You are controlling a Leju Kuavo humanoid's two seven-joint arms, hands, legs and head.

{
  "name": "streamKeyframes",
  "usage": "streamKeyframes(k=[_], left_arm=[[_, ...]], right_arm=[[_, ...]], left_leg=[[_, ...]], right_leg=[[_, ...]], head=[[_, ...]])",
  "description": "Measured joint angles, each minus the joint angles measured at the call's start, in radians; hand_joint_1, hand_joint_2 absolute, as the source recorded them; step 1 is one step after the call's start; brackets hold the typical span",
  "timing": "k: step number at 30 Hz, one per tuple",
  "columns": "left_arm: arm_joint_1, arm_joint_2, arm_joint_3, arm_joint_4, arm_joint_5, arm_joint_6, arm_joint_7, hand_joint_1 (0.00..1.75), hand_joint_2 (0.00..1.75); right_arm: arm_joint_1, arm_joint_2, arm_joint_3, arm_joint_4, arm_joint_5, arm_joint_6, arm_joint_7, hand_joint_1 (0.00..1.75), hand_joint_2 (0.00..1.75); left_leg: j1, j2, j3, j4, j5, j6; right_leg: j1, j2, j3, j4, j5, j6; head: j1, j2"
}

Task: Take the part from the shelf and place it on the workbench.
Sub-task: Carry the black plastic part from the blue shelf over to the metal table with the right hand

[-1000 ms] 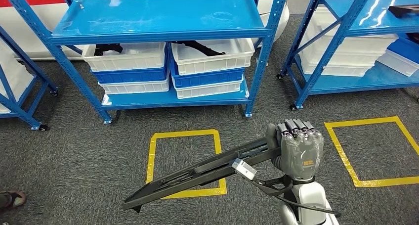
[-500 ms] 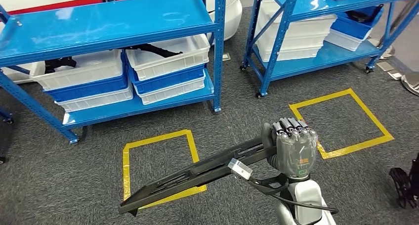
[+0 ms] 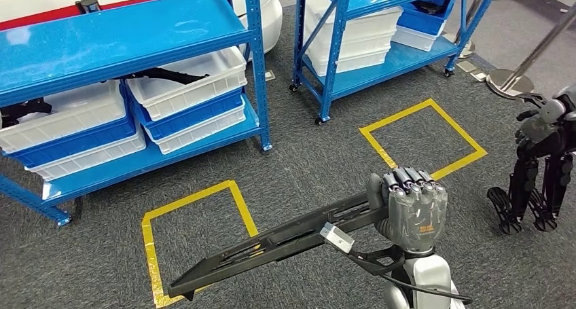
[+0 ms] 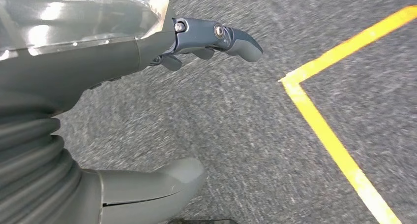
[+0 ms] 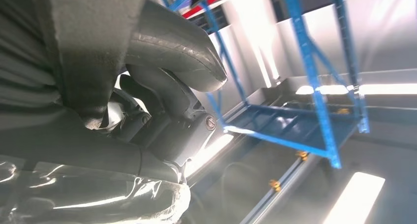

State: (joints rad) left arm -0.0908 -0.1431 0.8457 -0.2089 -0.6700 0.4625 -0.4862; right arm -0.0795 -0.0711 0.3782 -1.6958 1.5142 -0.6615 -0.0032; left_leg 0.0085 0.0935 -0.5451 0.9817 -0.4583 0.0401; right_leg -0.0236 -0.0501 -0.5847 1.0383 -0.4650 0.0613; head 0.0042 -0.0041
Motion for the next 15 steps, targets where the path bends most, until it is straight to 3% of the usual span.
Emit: streamKeyframes(k=[2, 5, 7, 9, 11, 12, 13, 15], left_arm=[[-0.002, -0.001, 0.000, 0.000, -0.003, 0.010, -0.008, 0.00, 1.75], [-0.013, -0.005, 0.000, 0.000, -0.009, 0.020, -0.018, 0.00, 1.75], [-0.018, -0.008, 0.000, 0.000, -0.010, 0.022, -0.022, 0.00, 1.75], [-0.020, -0.010, 0.000, 0.000, -0.011, 0.018, -0.025, 0.00, 1.75], [-0.020, -0.010, 0.000, 0.000, -0.011, 0.011, -0.026, 0.00, 1.75], [-0.021, -0.010, 0.000, 0.000, -0.012, 0.006, -0.026, 0.00, 1.75], [-0.022, -0.010, 0.000, 0.000, -0.014, 0.002, -0.027, 0.00, 1.75], [-0.026, -0.010, -0.001, 0.000, -0.020, -0.005, -0.029, 0.00, 1.75]], right_arm=[[0.003, 0.002, -0.002, -0.005, 0.010, 0.000, 0.003, 1.75, 1.75], [0.018, 0.004, -0.006, -0.022, 0.029, 0.000, 0.009, 1.75, 1.75], [0.027, 0.006, -0.008, -0.036, 0.038, 0.000, 0.011, 1.75, 1.75], [0.030, 0.009, -0.010, -0.047, 0.046, 0.000, 0.015, 1.75, 1.75], [0.036, 0.011, -0.011, -0.055, 0.052, 0.000, 0.020, 1.75, 1.75], [0.041, 0.011, -0.013, -0.059, 0.054, 0.000, 0.022, 1.75, 1.75], [0.046, 0.011, -0.015, -0.064, 0.054, 0.000, 0.023, 1.75, 1.75], [0.055, 0.011, -0.019, -0.075, 0.054, 0.000, 0.025, 1.75, 1.75]], left_leg=[[-0.005, 0.015, 0.000, 0.008, -0.007, -0.011], [0.000, 0.030, 0.002, 0.014, -0.013, -0.023], [0.008, -0.005, -0.012, 0.050, -0.045, -0.032], [0.011, -0.064, -0.056, 0.158, -0.116, -0.037], [0.012, -0.090, -0.110, 0.284, -0.173, -0.038], [0.012, -0.093, -0.120, 0.309, -0.175, -0.038], [0.013, -0.095, -0.112, 0.297, -0.159, -0.037], [0.022, -0.119, -0.049, 0.173, -0.090, -0.038]], right_leg=[[0.004, -0.015, 0.022, -0.043, 0.011, -0.011], [-0.002, 0.016, 0.015, -0.043, 0.020, -0.028], [-0.009, 0.034, 0.012, -0.045, 0.027, -0.041], [-0.010, 0.053, 0.006, -0.046, 0.033, -0.052], [-0.008, 0.076, 0.001, -0.045, 0.037, -0.057], [-0.008, 0.089, -0.001, -0.044, 0.038, -0.056], [-0.009, 0.103, -0.002, -0.043, 0.039, -0.054], [-0.011, 0.131, -0.004, -0.038, 0.042, -0.049]], head=[[0.000, 0.000], [-0.008, 0.000], [-0.012, 0.000], [-0.018, 0.000], [-0.022, 0.000], [-0.023, 0.000], [-0.024, 0.000], [-0.026, 0.000]])
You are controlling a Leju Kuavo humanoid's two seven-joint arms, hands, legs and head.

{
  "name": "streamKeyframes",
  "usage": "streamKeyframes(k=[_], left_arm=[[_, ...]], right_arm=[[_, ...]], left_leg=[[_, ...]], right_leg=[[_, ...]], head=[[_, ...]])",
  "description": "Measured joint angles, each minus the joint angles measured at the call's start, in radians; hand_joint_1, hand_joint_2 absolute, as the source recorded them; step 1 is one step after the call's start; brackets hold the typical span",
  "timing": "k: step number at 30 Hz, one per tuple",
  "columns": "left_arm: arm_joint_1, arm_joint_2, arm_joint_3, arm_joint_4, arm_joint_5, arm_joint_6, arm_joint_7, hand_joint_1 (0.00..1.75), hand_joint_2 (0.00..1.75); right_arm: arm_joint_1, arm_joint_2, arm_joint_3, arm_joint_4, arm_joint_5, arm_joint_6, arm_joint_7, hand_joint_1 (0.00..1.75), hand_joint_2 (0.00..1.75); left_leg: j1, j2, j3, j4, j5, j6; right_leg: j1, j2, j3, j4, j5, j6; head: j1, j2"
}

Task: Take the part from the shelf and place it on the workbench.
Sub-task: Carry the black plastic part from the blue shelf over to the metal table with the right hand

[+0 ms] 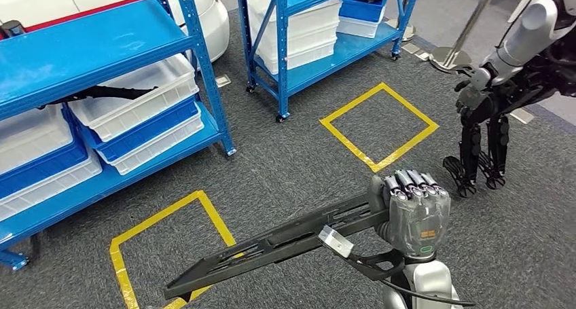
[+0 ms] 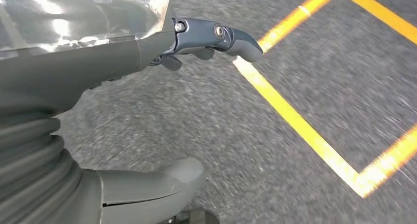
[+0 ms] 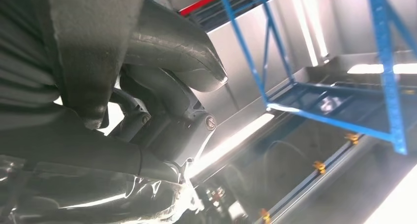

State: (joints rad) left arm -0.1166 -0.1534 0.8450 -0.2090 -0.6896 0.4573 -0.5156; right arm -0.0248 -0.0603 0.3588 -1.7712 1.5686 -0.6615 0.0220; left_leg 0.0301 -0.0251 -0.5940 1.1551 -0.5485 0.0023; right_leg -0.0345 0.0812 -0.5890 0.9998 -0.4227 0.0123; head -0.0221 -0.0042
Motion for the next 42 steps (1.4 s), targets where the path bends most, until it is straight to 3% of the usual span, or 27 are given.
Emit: streamKeyframes(k=[2, 3, 5, 6, 8, 10, 12, 13, 14, 15, 17, 18, 20, 21, 22, 24, 25, 27, 28, 30, 31, 33, 34, 36, 38, 40, 42], left_arm=[[-0.004, -0.002, -0.001, 0.000, -0.005, -0.004, -0.003, 0.00, 1.75], [-0.005, -0.004, -0.001, 0.000, -0.007, -0.006, -0.004, 0.00, 1.75], [-0.008, -0.009, -0.001, 0.000, -0.009, -0.010, -0.006, 0.00, 1.75], [-0.011, -0.011, -0.001, 0.000, -0.009, -0.012, -0.006, 0.00, 1.75], [-0.015, -0.014, -0.002, 0.000, -0.010, -0.015, -0.006, 0.00, 1.75], [-0.015, -0.016, -0.001, 0.000, -0.008, -0.013, -0.006, 0.00, 1.75], [-0.014, -0.018, -0.001, 0.000, -0.005, -0.010, -0.006, 0.00, 1.75], [-0.013, -0.019, -0.001, 0.000, -0.004, -0.009, -0.006, 0.00, 1.75], [-0.013, -0.020, -0.001, 0.000, -0.003, -0.009, -0.006, 0.00, 1.75], [-0.014, -0.020, -0.001, 0.000, -0.003, -0.010, -0.007, 0.00, 1.75], [-0.014, -0.022, -0.001, 0.000, -0.002, -0.023, -0.007, 0.00, 1.75], [-0.014, -0.022, -0.001, 0.000, -0.002, -0.032, -0.007, 0.00, 1.75], [-0.015, -0.024, -0.001, 0.000, -0.003, -0.046, -0.007, 0.00, 1.75], [-0.015, -0.024, -0.001, 0.000, -0.004, -0.048, -0.007, 0.00, 1.75], [-0.016, -0.024, -0.001, 0.000, -0.005, -0.048, -0.007, 0.00, 1.75], [-0.016, -0.023, -0.001, 0.000, -0.005, -0.046, -0.007, 0.00, 1.75], [-0.014, -0.023, -0.001, 0.000, -0.006, -0.045, -0.006, 0.00, 1.75], [-0.010, -0.022, -0.001, 0.000, -0.007, -0.044, -0.003, 0.00, 1.75], [-0.008, -0.022, -0.001, 0.000, -0.007, -0.044, -0.001, 0.00, 1.75], [-0.008, -0.020, -0.001, 0.000, -0.007, -0.046, 0.002, 0.00, 1.75], [-0.008, -0.020, -0.001, 0.000, -0.007, -0.047, 0.003, 0.00, 1.75], [-0.008, -0.019, -0.001, 0.001, -0.006, -0.054, 0.003, 0.00, 1.75], [-0.009, -0.019, -0.001, 0.001, -0.006, -0.057, 0.003, 0.00, 1.75], [-0.011, -0.018, -0.001, 0.001, -0.008, -0.060, 0.003, 0.00, 1.75], [-0.014, -0.018, -0.001, 0.000, -0.010, -0.058, 0.002, 0.00, 1.75], [-0.015, -0.017, -0.001, 0.000, -0.013, -0.057, 0.003, 0.00, 1.75], [-0.016, -0.017, -0.001, 0.000, -0.014, -0.056, 0.005, 0.00, 1.75]], right_arm=[[0.004, 0.000, -0.005, -0.012, 0.000, 0.000, 0.001, 1.75, 1.75], [0.006, 0.000, -0.007, -0.017, 0.000, 0.000, 0.001, 1.75, 1.75], [0.014, -0.003, -0.010, -0.027, 0.000, 0.000, 0.001, 1.75, 1.75], [0.019, -0.005, -0.013, -0.030, 0.000, 0.000, 0.000, 1.75, 1.75], [0.024, -0.010, -0.018, -0.035, 0.000, 0.000, 0.000, 1.75, 1.75], [0.026, -0.013, -0.022, -0.038, 0.000, 0.000, 0.000, 1.75, 1.75], [0.030, -0.014, -0.023, -0.039, -0.001, 0.000, 0.000, 1.75, 1.75], [0.032, -0.016, -0.024, -0.039, -0.002, 0.000, 0.000, 1.75, 1.75], [0.033, -0.017, -0.024, -0.040, -0.002, 0.000, 0.000, 1.75, 1.75], [0.033, -0.018, -0.024, -0.041, -0.004, 0.000, 0.000, 1.75, 1.75], [0.031, -0.019, -0.024, -0.045, -0.008, 0.000, 0.000, 1.75, 1.75], [0.029, -0.020, -0.024, -0.047, -0.010, 0.000, 0.001, 1.75, 1.75], [0.027, -0.021, -0.025, -0.049, -0.010, 0.000, 0.001, 1.75, 1.75], [0.027, -0.022, -0.025, -0.049, -0.010, 0.000, 0.001, 1.75, 1.75], [0.027, -0.022, -0.025, -0.050, -0.010, 0.000, 0.002, 1.75, 1.75], [0.024, -0.021, -0.025, -0.051, -0.007, 0.000, 0.004, 1.75, 1.75], [0.023, -0.020, -0.025, -0.051, -0.006, 0.000, 0.005, 1.75, 1.75], [0.023, -0.019, -0.025, -0.051, -0.005, 0.000, 0.006, 1.75, 1.75], [0.023, -0.019, -0.025, -0.051, -0.004, 0.000, 0.006, 1.75, 1.75], [0.022, -0.018, -0.025, -0.050, -0.002, 0.000, 0.006, 1.75, 1.75], [0.021, -0.017, -0.025, -0.050, -0.001, 0.000, 0.006, 1.75, 1.75], [0.018, -0.015, -0.025, -0.050, -0.001, 0.000, 0.006, 1.75, 1.75], [0.017, -0.013, -0.025, -0.050, -0.001, 0.000, 0.006, 1.75, 1.75], [0.017, -0.011, -0.024, -0.050, -0.002, 0.000, 0.006, 1.75, 1.75], [0.017, -0.011, -0.025, -0.050, -0.001, 0.000, 0.007, 1.75, 1.75], [0.016, -0.009, -0.025, -0.049, -0.001, 0.000, 0.008, 1.75, 1.75], [0.017, -0.007, -0.025, -0.049, -0.001, 0.000, 0.010, 1.75, 1.75]], left_leg=[[0.007, -0.045, 0.053, -0.110, 0.039, -0.003], [0.006, -0.058, 0.060, -0.130, 0.042, -0.002], [-0.002, -0.041, 0.057, -0.133, 0.047, 0.011], [-0.006, -0.028, 0.057, -0.137, 0.053, 0.021], [-0.010, 0.001, 0.054, -0.146, 0.064, 0.042], [-0.016, 0.032, 0.047, -0.147, 0.068, 0.052], [-0.024, 0.064, 0.042, -0.147, 0.070, 0.055], [-0.027, 0.079, 0.040, -0.147, 0.071, 0.056], [-0.030, 0.093, 0.039, -0.147, 0.071, 0.057], [-0.033, 0.106, 0.040, -0.147, 0.071, 0.057], [-0.039, 0.129, 0.044, -0.146, 0.070, 0.053], [-0.041, 0.139, 0.046, -0.146, 0.069, 0.050], [-0.041, 0.160, 0.050, -0.148, 0.069, 0.042], [-0.039, 0.158, 0.051, -0.147, 0.066, 0.036], [-0.036, 0.138, 0.048, -0.137, 0.056, 0.029], [-0.027, 0.069, 0.016, -0.060, 0.003, 0.016], [-0.024, 0.040, -0.011, 0.004, -0.033, 0.011], [-0.017, 0.022, -0.060, 0.112, -0.077, 0.002], [-0.013, 0.021, -0.064, 0.120, -0.069, -0.002], [-0.001, 0.014, -0.022, 0.032, -0.005, -0.010], [0.006, -0.008, 0.009, -0.030, 0.021, -0.015], [0.011, -0.050, 0.046, -0.112, 0.046, -0.016], [0.007, -0.060, 0.047, -0.118, 0.042, -0.012], [-0.001, -0.038, 0.044, -0.122, 0.050, 0.008], [-0.005, -0.011, 0.045, -0.133, 0.060, 0.030], [-0.009, 0.019, 0.044, -0.141, 0.066, 0.042], [-0.015, 0.052, 0.041, -0.140, 0.065, 0.044]], right_leg=[[0.004, 0.024, -0.009, 0.008, 0.003, 0.010], [0.006, 0.035, -0.016, 0.009, 0.007, 0.017], [0.009, 0.059, -0.028, 0.002, 0.018, 0.037], [0.008, 0.055, -0.034, 0.003, 0.019, 0.044], [0.010, 0.005, -0.066, 0.058, -0.010, 0.042], [0.012, -0.054, -0.125, 0.190, -0.073, 0.032], [0.013, -0.068, -0.164, 0.294, -0.114, 0.033], [0.014, -0.071, -0.155, 0.294, -0.114, 0.036], [0.016, -0.076, -0.121, 0.251, -0.101, 0.041], [0.019, -0.093, -0.071, 0.176, -0.081, 0.042], [0.032, -0.142, 0.012, 0.040, -0.053, 0.030], [0.038, -0.158, 0.028, 0.007, -0.046, 0.021], [0.044, -0.148, 0.026, -0.004, -0.041, 0.008], [0.035, -0.136, 0.027, -0.009, -0.037, 0.002], [0.028, -0.124, 0.029, -0.014, -0.031, -0.004], [0.013, -0.101, 0.034, -0.021, -0.019, -0.017], [0.015, -0.088, 0.031, -0.021, -0.017, -0.021], [0.016, -0.060, 0.025, -0.019, -0.014, -0.022], [0.015, -0.045, 0.024, -0.017, -0.013, -0.021], [0.011, -0.016, 0.021, -0.008, -0.014, -0.018], [0.010, -0.002, 0.017, -0.001, -0.015, -0.014], [0.012, 0.022, 0.003, 0.014, -0.016, 0.001], [0.013, 0.033, -0.006, 0.016, -0.014, 0.011], [0.012, 0.048, -0.020, 0.015, -0.006, 0.029], [0.013, 0.008, -0.043, 0.045, -0.018, 0.034], [0.015, -0.051, -0.097, 0.151, -0.067, 0.028], [0.014, -0.067, -0.152, 0.272, -0.114, 0.027]], head=[[-0.001, 0.000], [0.000, 0.000], [0.005, 0.000], [0.007, 0.000], [0.016, 0.000], [0.028, 0.000], [0.032, 0.000], [0.033, 0.000], [0.034, 0.000], [0.034, 0.000], [0.033, 0.000], [0.033, 0.000], [0.031, 0.000], [0.031, 0.000], [0.029, 0.000], [0.022, 0.000], [0.018, 0.000], [0.013, 0.000], [0.012, 0.000], [0.012, 0.000], [0.011, 0.000], [0.010, 0.000], [0.010, 0.000], [0.012, 0.000], [0.017, 0.000], [0.027, 0.000], [0.032, 0.000]])
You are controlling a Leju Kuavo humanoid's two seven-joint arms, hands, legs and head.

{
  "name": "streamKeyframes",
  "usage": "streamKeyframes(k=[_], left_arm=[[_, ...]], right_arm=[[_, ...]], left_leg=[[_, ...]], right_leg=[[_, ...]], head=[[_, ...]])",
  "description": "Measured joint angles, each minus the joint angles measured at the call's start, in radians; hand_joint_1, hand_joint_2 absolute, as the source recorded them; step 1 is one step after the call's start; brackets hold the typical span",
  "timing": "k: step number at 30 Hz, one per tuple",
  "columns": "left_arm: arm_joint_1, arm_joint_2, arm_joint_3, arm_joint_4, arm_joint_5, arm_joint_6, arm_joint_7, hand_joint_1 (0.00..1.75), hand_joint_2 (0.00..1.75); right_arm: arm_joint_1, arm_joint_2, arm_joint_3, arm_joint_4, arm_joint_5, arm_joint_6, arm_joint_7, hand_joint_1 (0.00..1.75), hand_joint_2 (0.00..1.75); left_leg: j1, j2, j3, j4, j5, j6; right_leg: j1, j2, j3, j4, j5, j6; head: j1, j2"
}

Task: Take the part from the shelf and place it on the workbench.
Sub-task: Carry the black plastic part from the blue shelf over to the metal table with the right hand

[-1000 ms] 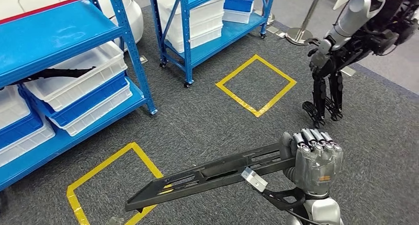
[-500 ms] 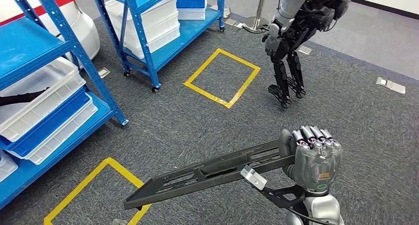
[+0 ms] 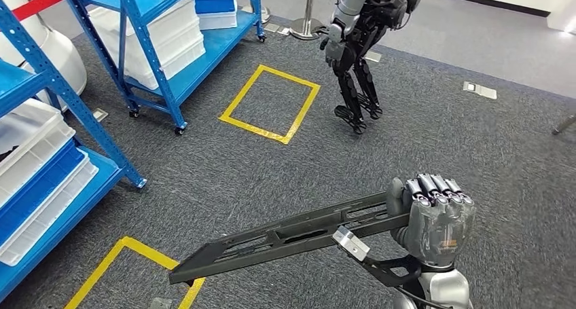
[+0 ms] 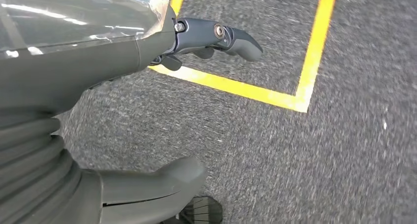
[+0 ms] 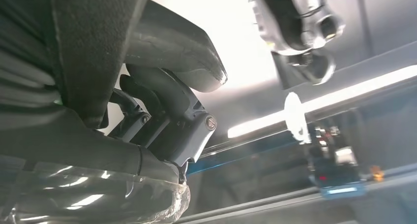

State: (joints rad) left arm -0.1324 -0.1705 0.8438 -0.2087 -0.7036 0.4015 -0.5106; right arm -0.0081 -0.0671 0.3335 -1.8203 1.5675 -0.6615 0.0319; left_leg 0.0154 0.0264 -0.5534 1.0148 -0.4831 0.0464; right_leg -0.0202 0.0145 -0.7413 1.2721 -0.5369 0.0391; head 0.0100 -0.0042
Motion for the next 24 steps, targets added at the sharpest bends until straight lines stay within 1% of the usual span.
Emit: streamKeyframes(k=[1, 2, 3, 4, 5, 6, 7, 8, 9, 10, 11, 12, 13, 14, 15, 16, 17, 18, 19, 20, 21, 22, 23, 24], left_arm=[[-0.001, 0.000, 0.000, 0.000, -0.001, 0.000, 0.001, 0.00, 1.75], [-0.002, 0.000, 0.000, 0.000, -0.001, -0.001, 0.002, 0.00, 1.75], [-0.003, 0.001, 0.000, 0.000, -0.002, -0.005, 0.004, 0.00, 1.75], [-0.005, 0.001, 0.000, 0.000, -0.005, -0.011, 0.004, 0.00, 1.75], [-0.006, 0.001, -0.001, 0.000, -0.008, -0.017, 0.005, 0.00, 1.75], [-0.007, 0.002, -0.002, 0.000, -0.010, -0.024, 0.004, 0.00, 1.75], [-0.008, 0.002, -0.004, 0.000, -0.012, -0.027, 0.004, 0.00, 1.75], [-0.009, 0.001, -0.007, 0.000, -0.012, -0.028, 0.004, 0.00, 1.75], [-0.010, 0.000, -0.010, 0.000, -0.012, -0.029, 0.004, 0.00, 1.75], [-0.012, -0.001, -0.012, 0.000, -0.013, -0.029, 0.005, 0.00, 1.75], [-0.014, -0.002, -0.014, 0.000, -0.014, -0.029, 0.006, 0.00, 1.75], [-0.014, -0.002, -0.015, 0.000, -0.016, -0.028, 0.008, 0.00, 1.75], [-0.015, -0.001, -0.015, 0.000, -0.017, -0.027, 0.010, 0.00, 1.75], [-0.013, -0.001, -0.015, 0.000, -0.017, -0.026, 0.013, 0.00, 1.75], [-0.012, -0.001, -0.015, 0.000, -0.017, -0.024, 0.016, 0.00, 1.75], [-0.010, -0.001, -0.015, 0.000, -0.016, -0.024, 0.017, 0.00, 1.75], [-0.009, -0.001, -0.015, 0.000, -0.015, -0.023, 0.018, 0.00, 1.75], [-0.008, -0.001, -0.015, 0.000, -0.014, -0.022, 0.018, 0.00, 1.75], [-0.008, 0.000, -0.015, 0.000, -0.014, -0.022, 0.018, 0.00, 1.75], [-0.007, 0.000, -0.015, 0.000, -0.014, -0.021, 0.018, 0.00, 1.75], [-0.006, 0.000, -0.015, 0.000, -0.015, -0.020, 0.017, 0.00, 1.75], [-0.005, 0.001, -0.015, 0.000, -0.015, -0.018, 0.017, 0.00, 1.75], [-0.005, 0.001, -0.015, 0.000, -0.015, -0.016, 0.016, 0.00, 1.75], [-0.004, 0.001, -0.015, 0.000, -0.014, -0.014, 0.014, 0.00, 1.75]], right_arm=[[0.001, 0.001, 0.000, 0.000, 0.000, 0.000, 0.000, 1.75, 1.75], [0.001, 0.001, -0.001, 0.001, -0.001, 0.000, 0.001, 1.75, 1.75], [0.001, 0.001, -0.002, 0.001, -0.003, 0.000, 0.001, 1.75, 1.75], [0.000, 0.001, -0.005, 0.001, -0.006, 0.000, 0.001, 1.75, 1.75], [-0.002, 0.002, -0.008, 0.001, -0.010, 0.000, 0.001, 1.75, 1.75], [-0.004, 0.002, -0.011, 0.001, -0.015, 0.000, 0.001, 1.75, 1.75], [-0.006, 0.002, -0.014, 0.002, -0.019, 0.000, 0.001, 1.75, 1.75], [-0.008, 0.002, -0.018, 0.003, -0.023, 0.000, 0.001, 1.75, 1.75], [-0.008, 0.002, -0.023, 0.004, -0.028, 0.000, 0.001, 1.75, 1.75], [-0.008, 0.002, -0.027, 0.005, -0.033, 0.000, 0.001, 1.75, 1.75], [-0.009, 0.001, -0.031, 0.007, -0.038, 0.000, 0.001, 1.75, 1.75], [-0.011, 0.002, -0.034, 0.009, -0.044, 0.000, 0.001, 1.75, 1.75], [-0.012, 0.002, -0.036, 0.011, -0.051, 0.000, 0.000, 1.75, 1.75], [-0.014, 0.003, -0.038, 0.015, -0.056, 0.000, -0.001, 1.75, 1.75], [-0.014, 0.003, -0.041, 0.020, -0.062, 0.000, -0.002, 1.75, 1.75], [-0.014, 0.003, -0.043, 0.027, -0.067, 0.000, -0.003, 1.75, 1.75], [-0.014, 0.003, -0.047, 0.033, -0.071, 0.000, -0.005, 1.75, 1.75], [-0.014, 0.003, -0.051, 0.040, -0.075, 0.000, -0.006, 1.75, 1.75], [-0.014, 0.003, -0.054, 0.045, -0.078, 0.000, -0.007, 1.75, 1.75], [-0.015, 0.003, -0.058, 0.051, -0.082, 0.000, -0.007, 1.75, 1.75], [-0.016, 0.003, -0.062, 0.056, -0.087, 0.000, -0.008, 1.75, 1.75], [-0.017, 0.003, -0.067, 0.061, -0.093, 0.000, -0.010, 1.75, 1.75], [-0.017, 0.003, -0.072, 0.065, -0.101, 0.000, -0.012, 1.75, 1.75], [-0.016, 0.003, -0.077, 0.069, -0.109, 0.000, -0.016, 1.75, 1.75]], left_leg=[[-0.002, 0.016, -0.001, 0.000, 0.000, 0.000], [-0.003, 0.030, -0.001, 0.000, 0.000, -0.001], [-0.004, 0.043, 0.000, 0.000, -0.001, -0.002], [-0.004, 0.055, 0.002, 0.000, -0.002, -0.004], [-0.007, 0.065, 0.004, 0.000, -0.004, -0.007], [-0.009, 0.074, 0.006, 0.000, -0.006, -0.012], [-0.011, 0.083, 0.008, 0.000, -0.008, -0.017], [-0.012, 0.093, 0.010, -0.001, -0.009, -0.022], [-0.010, 0.100, 0.013, -0.001, -0.010, -0.028], [-0.007, 0.092, 0.013, 0.003, -0.015, -0.034], [-0.004, 0.070, 0.007, 0.019, -0.029, -0.039], [-0.001, 0.039, -0.008, 0.054, -0.053, -0.043], [0.002, 0.004, -0.033, 0.110, -0.085, -0.045], [0.003, -0.016, -0.065, 0.179, -0.118, -0.047], [0.003, -0.026, -0.096, 0.239, -0.140, -0.048], [0.004, -0.029, -0.117, 0.274, -0.145, -0.049], [0.006, -0.030, -0.120, 0.271, -0.128, -0.050], [0.008, -0.034, -0.104, 0.230, -0.094, -0.050], [0.013, -0.047, -0.076, 0.165, -0.054, -0.051], [0.017, -0.072, -0.049, 0.103, -0.027, -0.053], [0.020, -0.093, -0.030, 0.057, -0.010, -0.052], [0.020, -0.108, -0.020, 0.033, -0.005, -0.050], [0.017, -0.110, -0.020, 0.029, -0.008, -0.046], [0.013, -0.097, -0.020, 0.026, -0.004, -0.038]], right_leg=[[0.000, -0.002, -0.006, 0.022, -0.006, 0.004], [-0.001, -0.006, 0.009, 0.003, 0.003, 0.010], [-0.001, -0.015, 0.043, -0.054, 0.023, 0.017], [-0.001, -0.037, 0.087, -0.131, 0.044, 0.019], [0.005, -0.059, 0.127, -0.197, 0.062, 0.017], [0.010, -0.075, 0.152, -0.242, 0.073, 0.011], [0.015, -0.084, 0.162, -0.262, 0.077, 0.003], [0.020, -0.074, 0.160, -0.262, 0.080, -0.005], [0.018, -0.062, 0.157, -0.265, 0.083, -0.012], [0.014, -0.050, 0.158, -0.268, 0.086, -0.019], [0.009, -0.040, 0.159, -0.271, 0.089, -0.027], [0.004, -0.030, 0.162, -0.273, 0.092, -0.036], [0.002, -0.019, 0.162, -0.274, 0.093, -0.042], [0.003, -0.007, 0.162, -0.274, 0.095, -0.048], [0.005, 0.006, 0.162, -0.274, 0.095, -0.050], [0.006, 0.021, 0.162, -0.273, 0.095, -0.050], [0.007, 0.037, 0.162, -0.272, 0.095, -0.050], [0.007, 0.052, 0.163, -0.269, 0.095, -0.049], [0.006, 0.067, 0.162, -0.264, 0.094, -0.048], [0.007, 0.080, 0.159, -0.258, 0.092, -0.045], [0.009, 0.093, 0.154, -0.254, 0.092, -0.040], [0.010, 0.104, 0.147, -0.251, 0.093, -0.033], [0.011, 0.115, 0.141, -0.252, 0.096, -0.026], [0.009, 0.127, 0.134, -0.255, 0.099, -0.018]], head=[[0.000, 0.000], [0.001, 0.000], [0.003, 0.000], [0.004, 0.000], [0.006, 0.000], [0.005, 0.000], [0.004, 0.000], [0.003, 0.000], [0.002, 0.000], [0.000, 0.000], [-0.003, 0.000], [-0.008, 0.000], [-0.013, 0.000], [-0.017, 0.000], [-0.020, 0.000], [-0.021, 0.000], [-0.021, 0.000], [-0.021, 0.000], [-0.022, 0.000], [-0.023, 0.000], [-0.022, 0.000], [-0.021, 0.000], [-0.020, 0.000], [-0.018, 0.000]])
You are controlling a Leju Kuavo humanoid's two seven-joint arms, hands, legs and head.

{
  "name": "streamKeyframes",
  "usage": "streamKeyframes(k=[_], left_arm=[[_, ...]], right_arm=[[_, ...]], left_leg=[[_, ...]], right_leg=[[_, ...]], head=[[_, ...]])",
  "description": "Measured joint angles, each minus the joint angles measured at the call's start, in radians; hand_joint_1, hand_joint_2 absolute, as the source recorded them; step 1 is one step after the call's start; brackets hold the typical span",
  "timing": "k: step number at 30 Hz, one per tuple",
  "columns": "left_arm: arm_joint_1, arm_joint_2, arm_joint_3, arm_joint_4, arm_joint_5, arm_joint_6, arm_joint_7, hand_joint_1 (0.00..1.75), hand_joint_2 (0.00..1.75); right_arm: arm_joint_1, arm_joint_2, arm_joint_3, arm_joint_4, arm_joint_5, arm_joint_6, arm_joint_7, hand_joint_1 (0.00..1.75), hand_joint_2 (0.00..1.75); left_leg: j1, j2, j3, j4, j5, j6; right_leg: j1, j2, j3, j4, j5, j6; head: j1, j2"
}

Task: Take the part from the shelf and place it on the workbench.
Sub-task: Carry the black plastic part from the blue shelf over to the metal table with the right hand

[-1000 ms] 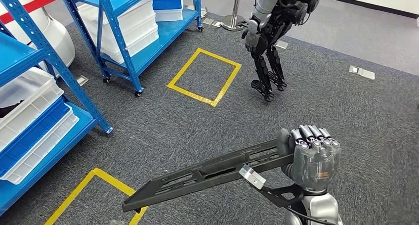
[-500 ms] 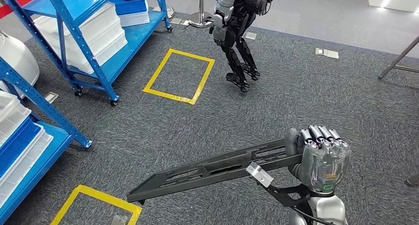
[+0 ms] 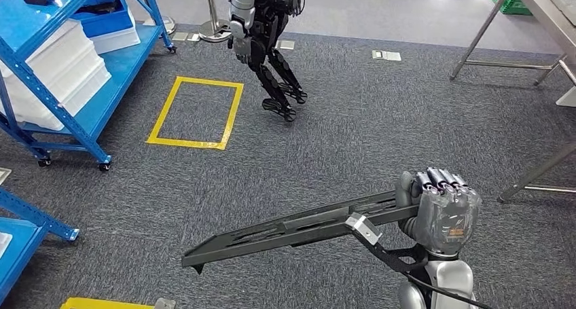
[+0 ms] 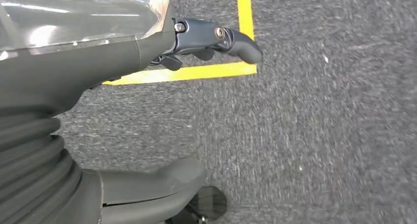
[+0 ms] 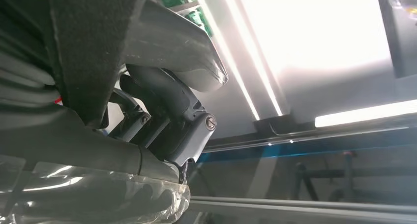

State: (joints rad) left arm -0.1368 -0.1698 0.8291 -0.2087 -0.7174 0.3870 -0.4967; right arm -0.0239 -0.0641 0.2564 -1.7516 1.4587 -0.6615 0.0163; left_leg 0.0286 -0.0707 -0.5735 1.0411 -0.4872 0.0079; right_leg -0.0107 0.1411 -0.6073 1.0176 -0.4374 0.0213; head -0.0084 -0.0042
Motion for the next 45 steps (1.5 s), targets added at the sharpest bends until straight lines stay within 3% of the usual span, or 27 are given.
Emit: streamKeyframes(k=[1, 2, 4, 5, 7, 9, 11, 12, 14, 15, 17, 18, 20, 21, 23, 25, 26, 28, 30, 32, 34, 36, 38, 39, 41, 43, 45], left_arm=[[0.000, 0.000, 0.000, 0.000, 0.002, 0.002, -0.002, 0.00, 1.75], [0.001, 0.000, 0.000, 0.000, 0.004, 0.003, -0.004, 0.00, 1.75], [0.002, 0.002, 0.001, 0.000, 0.005, 0.006, -0.007, 0.00, 1.75], [0.004, 0.003, 0.001, 0.000, 0.005, 0.006, -0.007, 0.00, 1.75], [0.008, 0.004, 0.001, 0.000, 0.005, 0.008, -0.008, 0.00, 1.75], [0.012, 0.005, 0.001, 0.000, 0.005, 0.008, -0.008, 0.00, 1.75], [0.012, 0.005, 0.001, 0.000, 0.005, 0.008, -0.008, 0.00, 1.75], [0.013, 0.006, 0.001, -0.001, 0.005, 0.008, -0.008, 0.00, 1.75], [0.014, 0.008, 0.001, -0.001, 0.005, 0.008, -0.008, 0.00, 1.75], [0.014, 0.008, 0.001, -0.001, 0.004, 0.008, -0.009, 0.00, 1.75], [0.013, 0.008, 0.000, -0.001, 0.002, 0.008, -0.009, 0.00, 1.75], [0.013, 0.008, 0.000, -0.001, 0.001, 0.008, -0.008, 0.00, 1.75], [0.014, 0.007, 0.000, -0.001, -0.001, 0.009, -0.008, 0.00, 1.75], [0.016, 0.007, 0.000, -0.001, -0.002, 0.009, -0.008, 0.00, 1.75], [0.020, 0.007, 0.000, 0.000, -0.003, 0.010, -0.006, 0.00, 1.75], [0.022, 0.007, 0.000, 0.000, -0.001, 0.011, -0.007, 0.00, 1.75], [0.022, 0.008, 0.001, 0.000, 0.000, 0.011, -0.007, 0.00, 1.75], [0.021, 0.009, 0.001, 0.000, 0.001, 0.012, -0.009, 0.00, 1.75], [0.020, 0.011, 0.001, 0.000, 0.002, 0.012, -0.009, 0.00, 1.75], [0.018, 0.011, 0.001, 0.000, 0.002, 0.013, -0.010, 0.00, 1.75], [0.017, 0.011, 0.001, 0.000, 0.002, 0.014, -0.013, 0.00, 1.75], [0.018, 0.013, 0.002, -0.001, 0.002, 0.014, -0.015, 0.00, 1.75], [0.019, 0.015, 0.002, -0.001, 0.003, 0.014, -0.015, 0.00, 1.75], [0.020, 0.015, 0.003, -0.001, 0.003, 0.014, -0.016, 0.00, 1.75], [0.020, 0.015, 0.004, -0.001, 0.003, 0.014, -0.016, 0.00, 1.75], [0.020, 0.017, 0.005, -0.001, 0.003, 0.015, -0.016, 0.00, 1.75], [0.022, 0.020, 0.006, -0.001, 0.003, 0.018, -0.016, 0.00, 1.75]], right_arm=[[0.002, -0.001, -0.006, 0.003, -0.007, 0.000, -0.004, 1.75, 1.75], [0.003, -0.002, -0.012, 0.006, -0.014, 0.000, -0.007, 1.75, 1.75], [0.000, -0.004, -0.021, 0.011, -0.022, 0.000, -0.012, 1.75, 1.75], [-0.002, -0.005, -0.023, 0.013, -0.025, 0.000, -0.014, 1.75, 1.75], [-0.003, -0.005, -0.027, 0.018, -0.031, 0.000, -0.018, 1.75, 1.75], [-0.002, -0.006, -0.031, 0.026, -0.035, 0.000, -0.023, 1.75, 1.75], [-0.002, -0.007, -0.033, 0.033, -0.037, 0.000, -0.026, 1.75, 1.75], [-0.003, -0.007, -0.034, 0.035, -0.037, 0.000, -0.028, 1.75, 1.75], [-0.006, -0.008, -0.035, 0.037, -0.038, 0.000, -0.028, 1.75, 1.75], [-0.007, -0.007, -0.035, 0.039, -0.039, 0.000, -0.029, 1.75, 1.75], [-0.008, -0.008, -0.037, 0.041, -0.039, 0.000, -0.029, 1.75, 1.75], [-0.008, -0.009, -0.039, 0.042, -0.039, 0.000, -0.029, 1.75, 1.75], [-0.010, -0.007, -0.040, 0.044, -0.039, 0.000, -0.030, 1.75, 1.75], [-0.010, -0.006, -0.040, 0.045, -0.039, 0.000, -0.030, 1.75, 1.75], [-0.006, -0.002, -0.040, 0.047, -0.038, 0.000, -0.031, 1.75, 1.75], [-0.002, 0.001, -0.040, 0.051, -0.039, 0.000, -0.033, 1.75, 1.75], [-0.002, 0.002, -0.040, 0.052, -0.039, 0.000, -0.035, 1.75, 1.75], [-0.003, 0.005, -0.040, 0.055, -0.040, 0.000, -0.036, 1.75, 1.75], [-0.004, 0.008, -0.040, 0.058, -0.041, 0.000, -0.036, 1.75, 1.75], [-0.002, 0.009, -0.041, 0.060, -0.042, 0.000, -0.039, 1.75, 1.75], [-0.002, 0.010, -0.043, 0.060, -0.044, 0.000, -0.043, 1.75, 1.75], [-0.006, 0.010, -0.045, 0.061, -0.050, 0.000, -0.047, 1.75, 1.75], [-0.008, 0.011, -0.046, 0.065, -0.057, 0.000, -0.049, 1.75, 1.75], [-0.007, 0.011, -0.046, 0.068, -0.059, 0.000, -0.050, 1.75, 1.75], [-0.006, 0.011, -0.046, 0.074, -0.062, 0.000, -0.053, 1.75, 1.75], [-0.009, 0.011, -0.046, 0.080, -0.064, 0.000, -0.055, 1.75, 1.75], [-0.015, 0.014, -0.046, 0.085, -0.069, 0.000, -0.058, 1.75, 1.75]], left_leg=[[-0.002, 0.013, 0.001, -0.005, 0.005, 0.009], [-0.004, 0.027, 0.003, -0.011, 0.009, 0.018], [-0.004, 0.052, 0.006, -0.021, 0.017, 0.033], [-0.006, 0.063, 0.006, -0.023, 0.017, 0.036], [-0.010, 0.089, 0.004, -0.023, 0.016, 0.037], [-0.012, 0.119, 0.003, -0.023, 0.015, 0.036], [-0.012, 0.145, 0.005, -0.022, 0.013, 0.033], [-0.013, 0.156, 0.007, -0.022, 0.010, 0.029], [-0.019, 0.176, 0.015, -0.021, 0.003, 0.017], [-0.021, 0.187, 0.019, -0.022, 0.000, 0.010], [-0.017, 0.205, 0.027, -0.022, -0.005, -0.002], [-0.012, 0.190, 0.027, -0.013, -0.016, -0.008], [-0.006, 0.126, -0.003, 0.062, -0.067, -0.014], [-0.006, 0.093, -0.031, 0.127, -0.103, -0.013], [-0.007, 0.070, -0.095, 0.248, -0.149, -0.011], [-0.007, 0.066, -0.108, 0.251, -0.120, -0.007], [-0.007, 0.060, -0.087, 0.198, -0.081, -0.003], [-0.004, 0.013, -0.029, 0.063, -0.014, 0.004], [-0.005, -0.020, -0.001, -0.004, 0.006, 0.007], [-0.010, -0.002, 0.002, -0.014, 0.009, 0.014], [-0.011, 0.024, 0.009, -0.031, 0.019, 0.028], [-0.011, 0.056, 0.014, -0.044, 0.026, 0.037], [-0.012, 0.088, 0.013, -0.044, 0.025, 0.038], [-0.012, 0.103, 0.013, -0.044, 0.024, 0.037], [-0.011, 0.129, 0.014, -0.044, 0.021, 0.032], [-0.013, 0.150, 0.019, -0.040, 0.013, 0.022], [-0.019, 0.170, 0.027, -0.037, 0.003, 0.007]], right_leg=[[-0.001, -0.001, -0.006, 0.002, 0.001, 0.006], [-0.001, -0.019, -0.016, 0.016, -0.004, 0.009], [0.000, -0.078, -0.048, 0.076, -0.033, 0.007], [0.001, -0.104, -0.075, 0.127, -0.056, 0.004], [-0.001, -0.122, -0.133, 0.243, -0.097, 0.003], [-0.005, -0.130, -0.155, 0.292, -0.108, 0.012], [-0.010, -0.153, -0.093, 0.185, -0.069, 0.028], [-0.011, -0.183, -0.051, 0.109, -0.048, 0.032], [-0.006, -0.227, 0.005, 0.014, -0.022, 0.027], [-0.001, -0.232, 0.011, 0.003, -0.019, 0.020], [-0.002, -0.204, 0.010, 0.000, -0.014, 0.005], [-0.005, -0.190, 0.011, -0.002, -0.013, -0.002], [-0.012, -0.163, 0.013, -0.004, -0.008, -0.021], [-0.009, -0.150, 0.013, -0.004, -0.008, -0.027], [-0.003, -0.119, 0.013, -0.004, -0.007, -0.033], [0.000, -0.087, 0.015, -0.004, -0.006, -0.034], [0.001, -0.071, 0.017, -0.003, -0.006, -0.034], [0.003, -0.044, 0.018, -0.002, -0.006, -0.032], [0.003, -0.021, 0.011, -0.001, -0.004, -0.023], [0.003, 0.001, 0.000, -0.005, 0.002, -0.007], [0.005, -0.031, -0.020, 0.019, -0.009, 0.000], [0.004, -0.098, -0.075, 0.122, -0.056, -0.004], [-0.001, -0.124, -0.142, 0.254, -0.104, -0.001], [-0.004, -0.128, -0.158, 0.288, -0.112, 0.005], [-0.011, -0.138, -0.133, 0.244, -0.088, 0.024], [-0.018, -0.184, -0.051, 0.098, -0.040, 0.041], [-0.015, -0.219, 0.004, 0.006, -0.016, 0.036]], head=[[0.001, 0.000], [0.003, 0.000], [0.010, 0.000], [0.014, 0.000], [0.018, 0.000], [0.020, 0.000], [0.023, 0.000], [0.026, 0.000], [0.026, 0.000], [0.023, 0.000], [0.015, 0.000], [0.013, 0.000], [0.005, 0.000], [0.000, 0.000], [-0.005, 0.000], [-0.006, 0.000], [-0.007, 0.000], [-0.008, 0.000], [-0.006, 0.000], [-0.004, 0.000], [0.000, 0.000], [0.007, 0.000], [0.012, 0.000], [0.014, 0.000], [0.016, 0.000], [0.021, 0.000], [0.023, 0.000]])
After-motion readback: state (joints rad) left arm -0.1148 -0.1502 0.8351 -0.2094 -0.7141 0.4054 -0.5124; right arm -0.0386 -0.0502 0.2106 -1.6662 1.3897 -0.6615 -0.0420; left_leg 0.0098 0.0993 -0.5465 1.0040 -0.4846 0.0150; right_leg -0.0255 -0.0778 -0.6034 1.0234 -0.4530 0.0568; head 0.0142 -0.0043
